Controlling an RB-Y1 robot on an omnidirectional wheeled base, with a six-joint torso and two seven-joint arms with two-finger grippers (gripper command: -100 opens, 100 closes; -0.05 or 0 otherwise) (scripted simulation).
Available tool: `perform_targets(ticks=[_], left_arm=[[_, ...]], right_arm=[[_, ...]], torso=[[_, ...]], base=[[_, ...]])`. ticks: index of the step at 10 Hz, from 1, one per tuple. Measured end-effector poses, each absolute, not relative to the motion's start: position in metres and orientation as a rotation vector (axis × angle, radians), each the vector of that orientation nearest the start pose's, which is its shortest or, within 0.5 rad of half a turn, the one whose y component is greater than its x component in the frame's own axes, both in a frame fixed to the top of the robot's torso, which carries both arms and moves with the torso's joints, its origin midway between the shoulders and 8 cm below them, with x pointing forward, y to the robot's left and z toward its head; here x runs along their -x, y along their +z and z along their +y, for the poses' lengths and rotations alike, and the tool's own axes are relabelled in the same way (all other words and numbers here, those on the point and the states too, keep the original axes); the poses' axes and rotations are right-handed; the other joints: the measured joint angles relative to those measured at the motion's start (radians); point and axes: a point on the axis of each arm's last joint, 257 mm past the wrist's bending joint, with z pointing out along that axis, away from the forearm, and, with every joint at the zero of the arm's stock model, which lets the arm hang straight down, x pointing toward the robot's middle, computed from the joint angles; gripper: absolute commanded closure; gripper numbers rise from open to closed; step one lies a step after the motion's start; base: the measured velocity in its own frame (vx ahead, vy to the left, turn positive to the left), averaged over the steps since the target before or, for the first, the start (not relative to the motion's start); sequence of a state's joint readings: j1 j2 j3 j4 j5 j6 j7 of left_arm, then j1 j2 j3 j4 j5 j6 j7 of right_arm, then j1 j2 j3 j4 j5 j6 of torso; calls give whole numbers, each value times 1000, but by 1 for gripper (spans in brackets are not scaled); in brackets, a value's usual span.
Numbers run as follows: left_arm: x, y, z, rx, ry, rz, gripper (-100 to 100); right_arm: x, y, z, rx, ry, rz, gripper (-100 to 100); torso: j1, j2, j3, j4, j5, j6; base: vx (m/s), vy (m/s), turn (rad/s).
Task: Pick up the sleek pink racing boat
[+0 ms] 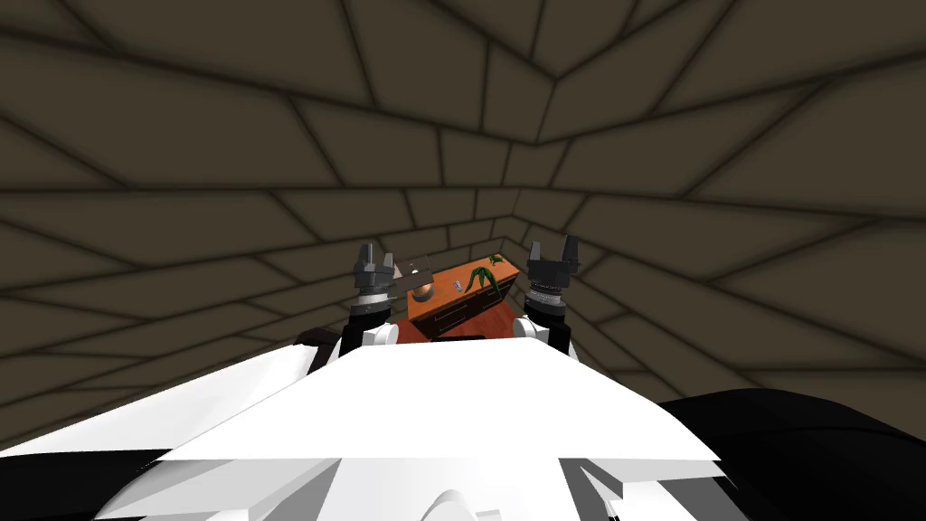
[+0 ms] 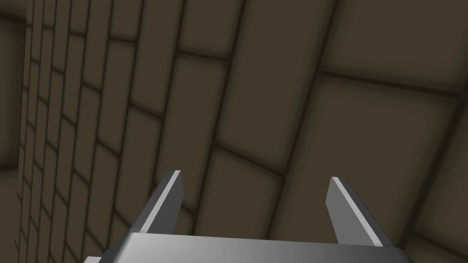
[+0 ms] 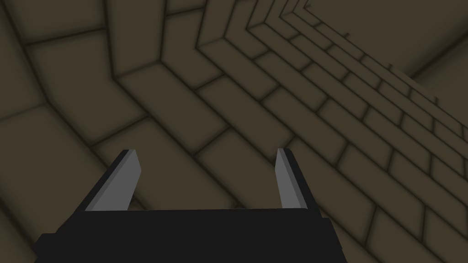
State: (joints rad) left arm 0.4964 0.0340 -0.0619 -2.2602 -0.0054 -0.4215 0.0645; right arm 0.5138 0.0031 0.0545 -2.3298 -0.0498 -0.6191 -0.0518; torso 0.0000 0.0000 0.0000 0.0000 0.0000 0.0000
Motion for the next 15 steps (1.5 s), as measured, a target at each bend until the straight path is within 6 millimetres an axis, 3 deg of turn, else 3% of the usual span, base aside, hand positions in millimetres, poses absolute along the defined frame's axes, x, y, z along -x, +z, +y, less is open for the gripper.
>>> perform_targets(ticks=[7,11,15], left_arm=[[-392,-39,240,694,-1390,893,-100],[-422,-81,234,679,-1347,1048,-100],[-447,-121,244,683,-1276,1180,-100]], right_arm=[[-312,62,-266,-589,1463,453,0],[-312,62,-266,-589,1463,453,0],[-312,62,-266,-589,1463,453,0]], torso=[[-3,0,0,0,-1,0],[-4,-1,-1,0,-1,0],[-3,0,0,0,-1,0]], base=[[-5,-35,-39],[5,-60,-66],[5,-49,-64]])
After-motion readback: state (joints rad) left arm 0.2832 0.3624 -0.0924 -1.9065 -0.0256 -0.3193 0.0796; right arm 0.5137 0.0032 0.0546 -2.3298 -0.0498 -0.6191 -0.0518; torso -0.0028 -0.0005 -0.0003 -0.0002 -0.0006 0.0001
